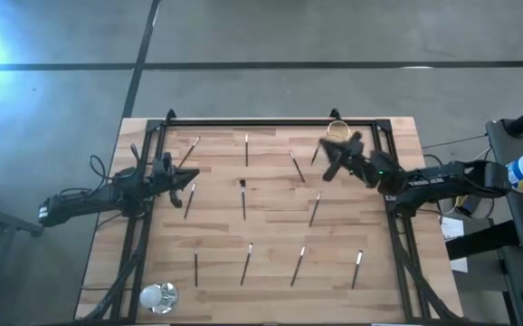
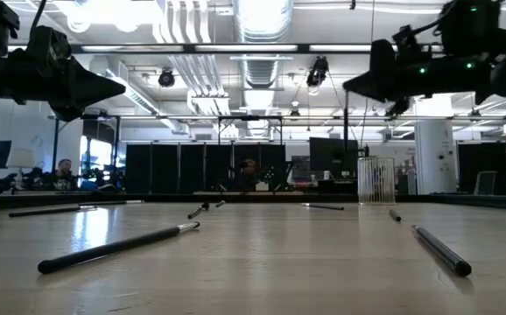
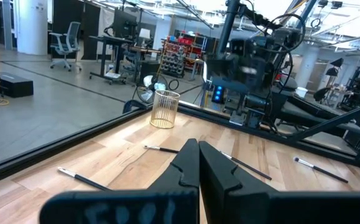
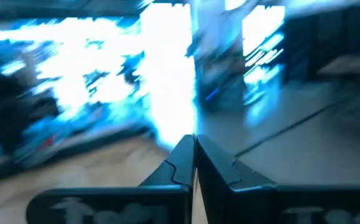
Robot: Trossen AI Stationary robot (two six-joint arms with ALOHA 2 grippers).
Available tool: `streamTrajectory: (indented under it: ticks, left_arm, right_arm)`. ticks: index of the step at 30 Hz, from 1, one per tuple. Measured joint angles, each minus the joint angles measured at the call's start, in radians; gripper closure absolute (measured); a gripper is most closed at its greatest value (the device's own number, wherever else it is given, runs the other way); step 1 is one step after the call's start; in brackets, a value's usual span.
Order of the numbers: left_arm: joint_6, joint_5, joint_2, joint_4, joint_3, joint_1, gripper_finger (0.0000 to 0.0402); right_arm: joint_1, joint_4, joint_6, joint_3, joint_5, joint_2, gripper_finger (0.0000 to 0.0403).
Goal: Put items in baskets/containers
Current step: Put the black eyeshadow brush into the gold pen holder
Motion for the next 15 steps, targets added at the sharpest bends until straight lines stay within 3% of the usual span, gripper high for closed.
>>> streamTrajectory:
  ticks: [4,7,15]
  left_arm:
    - [0.0,0.0,0.0,0.0,0.0,0.0,0.0402]
    - [0.0,0.0,0.0,0.0,0.0,0.0,0.0402]
    - [0.0,0.0,0.0,0.0,0.0,0.0,0.0402]
  right_arm:
    - [-0.049,0.048,-0.117,0.006,0.209,-0.023,0.0394]
    - [-0.097,0.036,-0.139,0.015,0.289,-0.046,0.0394]
    - [-0.303,0.002,-0.023,0.015,0.286,0.033,0.0395]
